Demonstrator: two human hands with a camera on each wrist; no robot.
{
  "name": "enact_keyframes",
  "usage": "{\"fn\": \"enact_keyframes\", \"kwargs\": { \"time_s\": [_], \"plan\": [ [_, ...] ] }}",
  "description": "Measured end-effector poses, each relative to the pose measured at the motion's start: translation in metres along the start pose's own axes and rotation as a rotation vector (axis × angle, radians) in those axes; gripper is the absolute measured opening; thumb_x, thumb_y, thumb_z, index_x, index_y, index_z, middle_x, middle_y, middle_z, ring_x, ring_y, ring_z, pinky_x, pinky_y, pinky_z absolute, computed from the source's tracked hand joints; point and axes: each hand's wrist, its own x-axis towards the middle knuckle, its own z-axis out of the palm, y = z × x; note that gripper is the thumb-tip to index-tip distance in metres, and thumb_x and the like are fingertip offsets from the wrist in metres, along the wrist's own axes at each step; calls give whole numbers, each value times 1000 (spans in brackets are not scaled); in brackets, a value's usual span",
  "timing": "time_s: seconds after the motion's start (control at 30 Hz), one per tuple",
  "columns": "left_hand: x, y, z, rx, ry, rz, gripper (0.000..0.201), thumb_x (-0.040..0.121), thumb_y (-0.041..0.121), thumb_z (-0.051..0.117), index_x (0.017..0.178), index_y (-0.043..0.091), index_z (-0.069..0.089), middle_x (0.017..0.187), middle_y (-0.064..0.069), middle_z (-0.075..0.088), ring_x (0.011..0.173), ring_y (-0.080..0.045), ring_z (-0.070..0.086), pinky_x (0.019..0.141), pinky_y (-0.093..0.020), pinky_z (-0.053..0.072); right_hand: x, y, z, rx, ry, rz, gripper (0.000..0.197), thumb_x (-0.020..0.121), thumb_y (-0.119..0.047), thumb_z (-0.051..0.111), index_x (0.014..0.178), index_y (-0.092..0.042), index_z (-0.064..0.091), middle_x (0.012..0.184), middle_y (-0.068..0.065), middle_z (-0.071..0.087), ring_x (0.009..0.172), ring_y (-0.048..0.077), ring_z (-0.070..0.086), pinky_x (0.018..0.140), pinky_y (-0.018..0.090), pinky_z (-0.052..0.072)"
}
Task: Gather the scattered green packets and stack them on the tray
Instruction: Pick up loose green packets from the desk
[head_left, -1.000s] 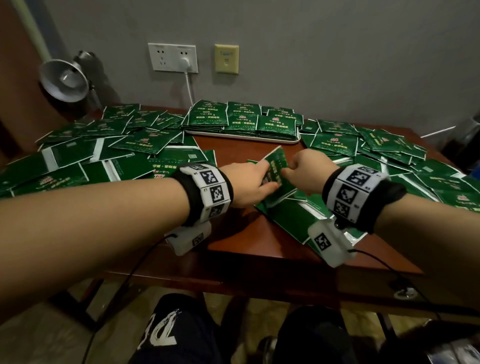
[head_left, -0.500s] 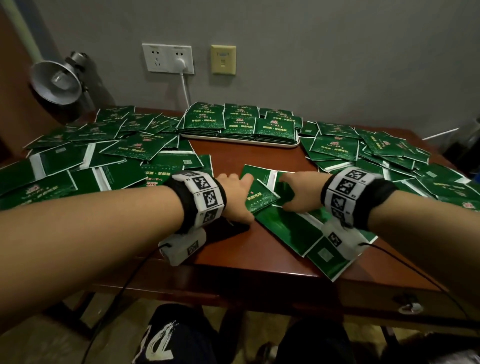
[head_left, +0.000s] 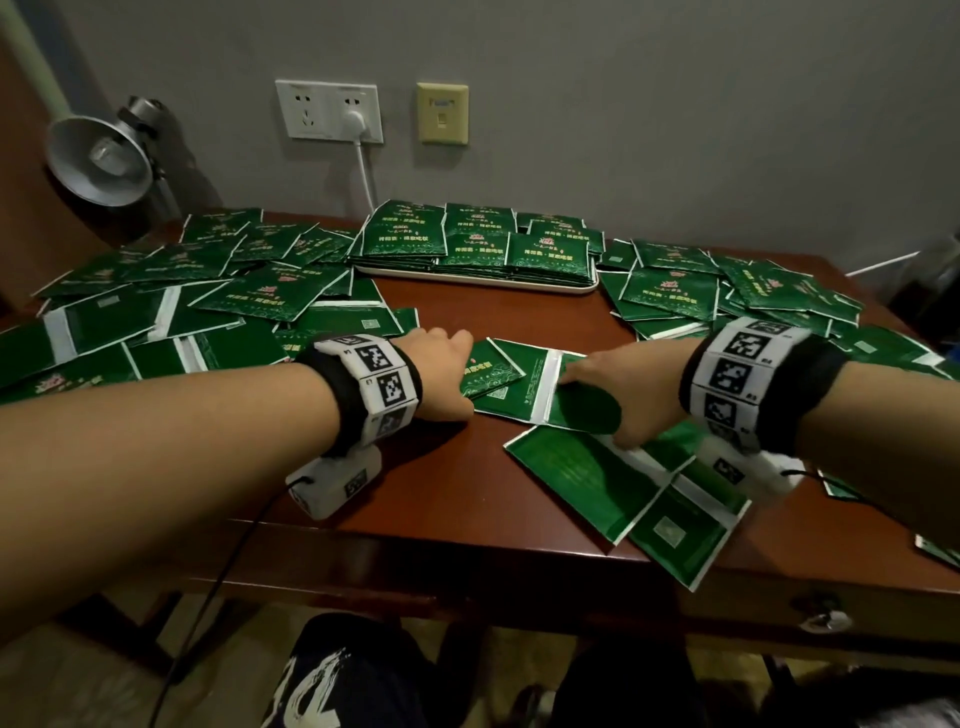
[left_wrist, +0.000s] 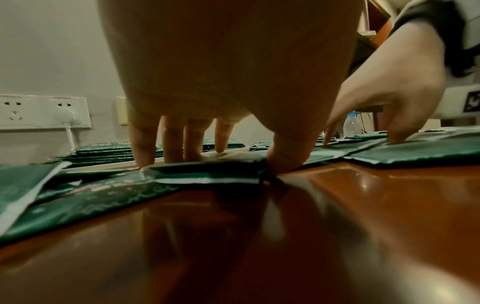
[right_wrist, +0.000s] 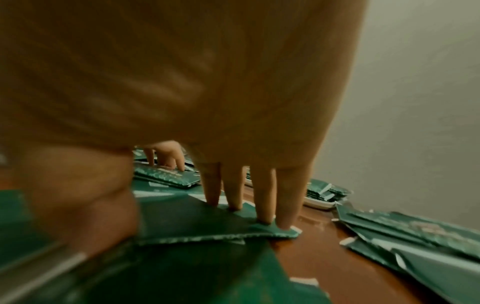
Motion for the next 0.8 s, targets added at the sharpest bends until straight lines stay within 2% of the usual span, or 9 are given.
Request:
{"fn": "enact_keyframes", "kwargs": {
  "time_s": [0.13, 0.27, 0.43, 0.53, 0.6, 0.63, 0.7, 0.77, 0.8],
  "plan": [
    [-1, 2, 1, 4, 0, -6, 65, 79, 50, 62, 130, 18, 38, 116, -9, 50, 110, -28, 49, 90, -44, 49, 5, -14, 2, -178, 112, 36, 48, 76, -48, 61, 116, -25, 51, 97, -1, 56, 82, 20, 60, 69, 36, 57],
    [-1, 1, 1, -4, 13, -2, 64, 80, 50, 61, 130, 18, 38, 115, -8, 49, 110, -27, 49, 90, -42, 49, 7, -29, 4, -262, 163, 128, 28, 84, -27, 54, 111, -20, 55, 69, -4, 46, 69, 22, 54, 56, 28, 43],
    [-1, 1, 1, 1, 19, 12, 63, 79, 50, 61, 128, 18, 38, 114, -8, 49, 109, -27, 49, 86, -40, 48, 8, -18, -1, -173, 241, 189, 15, 89, -20, 51, 100, -22, 62, 86, -1, 59, 76, 23, 58, 60, 29, 45],
    [1, 0, 1, -1, 17, 18, 63, 80, 50, 62, 128, 18, 38, 115, -8, 49, 109, -27, 49, 86, -40, 48, 7, -5, -4, -18, 196, 96, 19, 95, -30, 50, 96, -23, 68, 87, -2, 65, 82, 23, 61, 69, 31, 52],
    [2, 0, 1, -5, 18, 19, 64, 79, 51, 63, 128, 18, 38, 115, -8, 49, 108, -27, 49, 85, -40, 48, 4, -2, -5, 57, 187, 61, 19, 93, -21, 53, 102, -24, 69, 92, -2, 67, 86, 21, 60, 76, 32, 53],
    [3, 0, 1, -4, 18, 20, 65, 78, 52, 63, 128, 18, 38, 116, -8, 49, 109, -27, 49, 84, -39, 48, 2, -2, -7, 67, 206, 74, 23, 91, -14, 53, 106, -25, 67, 95, -3, 66, 86, 20, 60, 75, 31, 53],
    [3, -1, 1, 1, 23, 20, 67, 78, 54, 64, 127, 18, 38, 117, -9, 50, 110, -28, 50, 82, -38, 45, -2, -2, -12, 61, 242, 123, 26, 90, -5, 52, 107, -24, 55, 93, -1, 62, 79, 18, 58, 64, 30, 51],
    [4, -2, 1, 5, 36, 17, 66, 78, 53, 65, 127, 17, 39, 118, -9, 50, 111, -28, 50, 79, -36, 43, -8, -5, -19, -121, 300, 120, 19, 92, -9, 51, 103, -22, 44, 79, -4, 55, 63, 15, 51, 49, 27, 41],
    [3, -2, 1, 5, 43, 16, 64, 79, 52, 64, 127, 17, 39, 117, -9, 51, 110, -28, 50, 77, -36, 42, -13, -8, -23, -247, 346, 90, 13, 93, -16, 51, 103, -23, 44, 75, -6, 52, 61, 16, 49, 49, 26, 35]
  ]
}}
